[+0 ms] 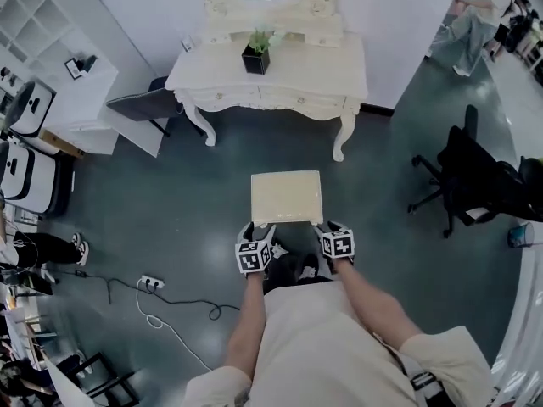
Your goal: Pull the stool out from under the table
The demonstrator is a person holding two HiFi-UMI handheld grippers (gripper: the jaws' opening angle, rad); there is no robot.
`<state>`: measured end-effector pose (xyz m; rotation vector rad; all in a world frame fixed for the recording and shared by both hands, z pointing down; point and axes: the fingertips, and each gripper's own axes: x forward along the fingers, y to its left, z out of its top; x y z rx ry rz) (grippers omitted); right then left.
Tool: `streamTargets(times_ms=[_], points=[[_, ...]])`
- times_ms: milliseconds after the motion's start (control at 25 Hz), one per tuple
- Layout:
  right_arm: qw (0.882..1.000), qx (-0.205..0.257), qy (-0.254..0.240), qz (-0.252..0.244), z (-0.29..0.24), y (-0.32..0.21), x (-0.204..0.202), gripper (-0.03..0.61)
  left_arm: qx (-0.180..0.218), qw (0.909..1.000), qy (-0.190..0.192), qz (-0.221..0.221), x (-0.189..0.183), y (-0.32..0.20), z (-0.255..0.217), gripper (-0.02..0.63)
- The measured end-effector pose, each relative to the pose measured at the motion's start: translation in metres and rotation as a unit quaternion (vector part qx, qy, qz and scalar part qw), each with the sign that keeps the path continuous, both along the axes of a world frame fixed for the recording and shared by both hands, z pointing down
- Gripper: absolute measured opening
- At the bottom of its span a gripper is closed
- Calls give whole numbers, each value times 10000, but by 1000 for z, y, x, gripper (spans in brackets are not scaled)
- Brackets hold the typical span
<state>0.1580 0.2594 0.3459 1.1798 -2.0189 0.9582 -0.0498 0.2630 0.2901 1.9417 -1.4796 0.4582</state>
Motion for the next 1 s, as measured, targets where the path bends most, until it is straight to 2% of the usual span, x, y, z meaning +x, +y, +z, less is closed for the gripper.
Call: streamTargets(times_ms=[200,440,600,800,1000], points=[[9988,466,-70,-151,-26,-12,-6,238,231,9997,-42,-116,4,-1,-16,325],[9923,976,-206,-731,-49,-19,-21,238,381,9990,-245,36,5,-2,-18,320],[9909,1056,-257,-788,-50,-25,-27,238,471,9982,-357,56,-5,-5,-22,311],[9901,1116,-227,-815,-51,-26,-26,210,585,9970,-485,151,0,-8,-21,299],[9891,1122,-261,-917,-52,-26,-32,182,657,9965,-490,151,5,-12,-23,242]])
